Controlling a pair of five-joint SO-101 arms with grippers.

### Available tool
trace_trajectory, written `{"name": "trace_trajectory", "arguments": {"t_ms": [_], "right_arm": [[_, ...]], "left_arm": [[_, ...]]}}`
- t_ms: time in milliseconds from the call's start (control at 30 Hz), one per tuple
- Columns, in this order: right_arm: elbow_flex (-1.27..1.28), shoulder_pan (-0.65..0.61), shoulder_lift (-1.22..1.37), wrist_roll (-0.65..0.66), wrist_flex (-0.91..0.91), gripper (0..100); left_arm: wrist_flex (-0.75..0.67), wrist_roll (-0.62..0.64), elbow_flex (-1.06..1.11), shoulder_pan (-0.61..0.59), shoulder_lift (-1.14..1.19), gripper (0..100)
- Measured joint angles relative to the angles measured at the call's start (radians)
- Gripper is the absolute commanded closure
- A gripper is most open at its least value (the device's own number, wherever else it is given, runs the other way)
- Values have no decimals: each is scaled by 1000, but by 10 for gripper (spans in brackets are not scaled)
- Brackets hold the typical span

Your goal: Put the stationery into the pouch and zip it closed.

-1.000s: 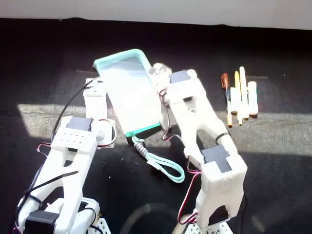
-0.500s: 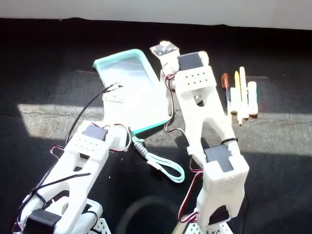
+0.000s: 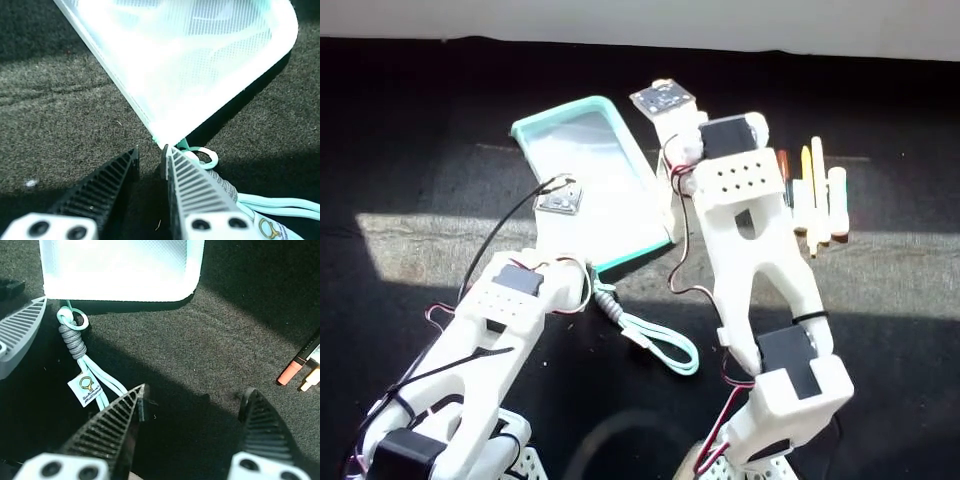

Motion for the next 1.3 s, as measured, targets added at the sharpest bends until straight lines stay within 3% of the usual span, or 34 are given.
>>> {"name": "trace_trajectory", "arguments": {"t_ms": [567,900,1300], "right_arm": [[77,-2,-41,0,-2,713],[101,-2,-41,0,-18,713],[121,-17,-41,0,-23,713]], "left_arm": [[52,2,0,28,0,825],[-157,2,57,-6,57,826],[-173,0,44,-133,103,829]]}}
